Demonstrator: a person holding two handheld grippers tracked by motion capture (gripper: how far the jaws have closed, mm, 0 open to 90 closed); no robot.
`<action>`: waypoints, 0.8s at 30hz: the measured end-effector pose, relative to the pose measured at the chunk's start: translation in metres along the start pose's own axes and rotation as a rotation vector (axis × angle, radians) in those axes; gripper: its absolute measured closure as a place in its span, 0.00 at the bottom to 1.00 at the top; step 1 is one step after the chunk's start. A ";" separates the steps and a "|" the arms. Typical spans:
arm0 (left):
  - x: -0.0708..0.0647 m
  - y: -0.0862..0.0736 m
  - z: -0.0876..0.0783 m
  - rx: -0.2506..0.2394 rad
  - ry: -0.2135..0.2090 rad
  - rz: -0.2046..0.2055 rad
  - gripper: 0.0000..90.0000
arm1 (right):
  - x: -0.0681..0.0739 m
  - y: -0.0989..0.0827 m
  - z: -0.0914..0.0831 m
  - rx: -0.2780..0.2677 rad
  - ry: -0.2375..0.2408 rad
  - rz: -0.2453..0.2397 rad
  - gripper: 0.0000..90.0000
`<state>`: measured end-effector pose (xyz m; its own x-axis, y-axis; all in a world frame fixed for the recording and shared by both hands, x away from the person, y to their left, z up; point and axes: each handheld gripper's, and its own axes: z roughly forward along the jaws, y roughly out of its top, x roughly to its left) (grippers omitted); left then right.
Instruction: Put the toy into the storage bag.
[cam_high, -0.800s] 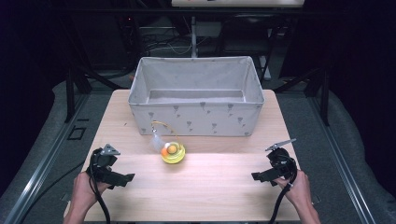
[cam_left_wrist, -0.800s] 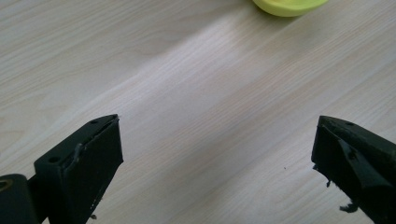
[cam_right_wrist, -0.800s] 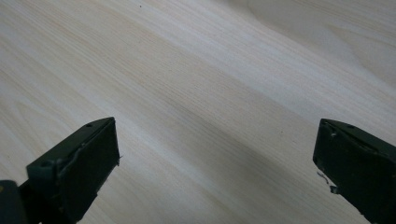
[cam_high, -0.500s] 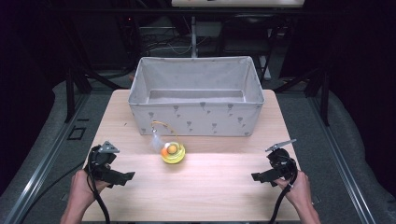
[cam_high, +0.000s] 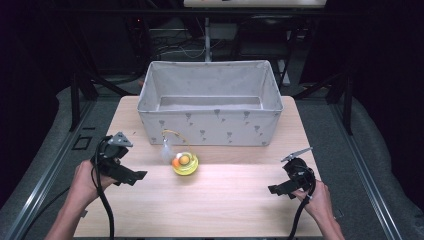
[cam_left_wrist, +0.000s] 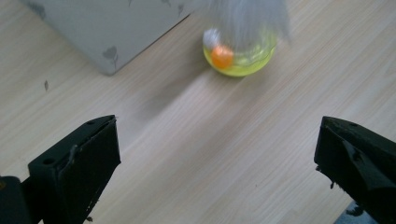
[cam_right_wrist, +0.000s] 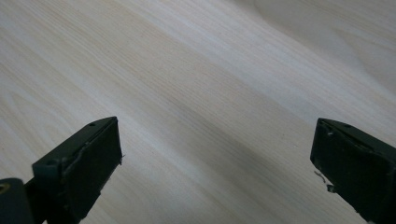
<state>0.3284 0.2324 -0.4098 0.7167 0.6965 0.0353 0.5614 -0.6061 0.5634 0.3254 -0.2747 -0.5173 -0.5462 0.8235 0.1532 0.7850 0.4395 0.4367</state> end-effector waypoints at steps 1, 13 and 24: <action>0.000 0.000 0.000 0.000 0.000 0.000 0.00 | 0.000 0.000 0.000 0.000 0.000 0.000 0.02; -0.004 0.076 -0.001 0.093 -0.051 0.179 0.00 | -0.002 -0.002 -0.002 -0.018 0.005 0.008 0.02; -0.018 0.121 0.008 0.145 -0.075 0.297 0.02 | -0.003 -0.003 -0.002 -0.016 0.020 0.010 0.01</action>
<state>0.3866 0.1432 -0.3491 0.8832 0.4543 0.1167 0.3724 -0.8305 0.4143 0.3243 -0.2795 -0.5171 -0.5442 0.8204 0.1755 0.7859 0.4253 0.4489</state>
